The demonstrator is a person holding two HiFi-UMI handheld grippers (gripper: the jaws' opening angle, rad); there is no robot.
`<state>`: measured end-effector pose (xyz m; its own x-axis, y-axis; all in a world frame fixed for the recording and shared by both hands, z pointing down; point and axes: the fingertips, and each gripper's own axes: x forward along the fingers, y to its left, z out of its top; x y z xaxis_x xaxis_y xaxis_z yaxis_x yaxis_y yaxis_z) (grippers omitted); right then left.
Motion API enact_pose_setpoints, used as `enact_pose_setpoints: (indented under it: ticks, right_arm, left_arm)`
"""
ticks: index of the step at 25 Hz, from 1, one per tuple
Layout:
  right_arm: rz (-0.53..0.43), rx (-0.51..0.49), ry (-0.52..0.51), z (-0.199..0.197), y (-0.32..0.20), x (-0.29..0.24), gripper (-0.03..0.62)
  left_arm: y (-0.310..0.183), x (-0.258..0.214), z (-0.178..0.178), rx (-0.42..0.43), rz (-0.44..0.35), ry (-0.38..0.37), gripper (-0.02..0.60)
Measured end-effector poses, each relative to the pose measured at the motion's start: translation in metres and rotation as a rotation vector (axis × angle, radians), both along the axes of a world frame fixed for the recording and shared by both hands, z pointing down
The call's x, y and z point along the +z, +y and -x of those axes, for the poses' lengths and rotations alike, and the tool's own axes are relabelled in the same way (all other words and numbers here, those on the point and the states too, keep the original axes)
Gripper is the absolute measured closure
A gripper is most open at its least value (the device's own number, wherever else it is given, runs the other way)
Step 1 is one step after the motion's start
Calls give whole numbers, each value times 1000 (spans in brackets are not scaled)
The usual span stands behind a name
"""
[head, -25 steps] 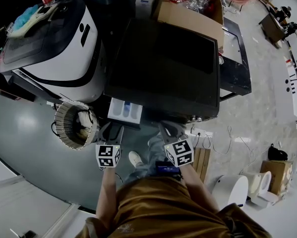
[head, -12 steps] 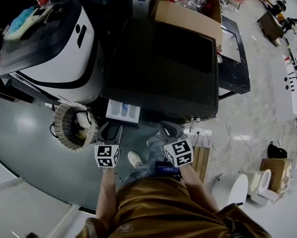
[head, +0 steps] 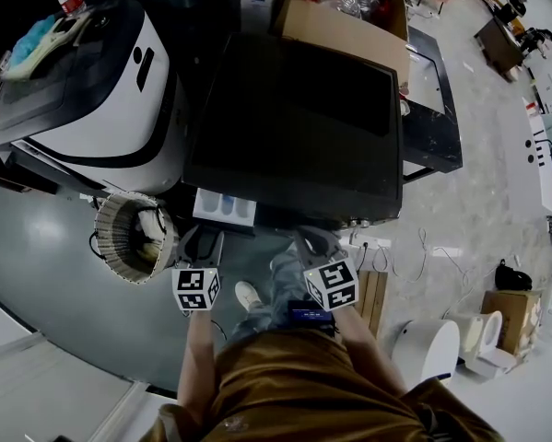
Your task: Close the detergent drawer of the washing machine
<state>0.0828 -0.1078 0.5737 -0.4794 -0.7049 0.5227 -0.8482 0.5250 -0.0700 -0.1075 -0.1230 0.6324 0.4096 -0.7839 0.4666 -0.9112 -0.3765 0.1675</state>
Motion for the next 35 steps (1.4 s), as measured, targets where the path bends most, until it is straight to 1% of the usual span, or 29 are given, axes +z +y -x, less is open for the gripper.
enact_pose_setpoints:
  ticks: [14,19,25,30,35]
  right_arm:
    - [-19,29,10,-10,-12,-5,582]
    - [-39,47,-46,-11,-15,-15,582]
    - [-54,75,-64,-21,-19,-21,582]
    - [-48,60,-34,-22,-19,-19,582]
    - [-45,51,-36,-20,-21,-19,582]
  left_arm:
    - [-15,1,-3,-1,4,29,367]
    - [-21,1,-3,1,5,35,367]
    - [-32,1,-6,8,5,34,367]
    - [-40,1,-8,14,7,28,367]
    - [-47,1,-10,17,7,25,368]
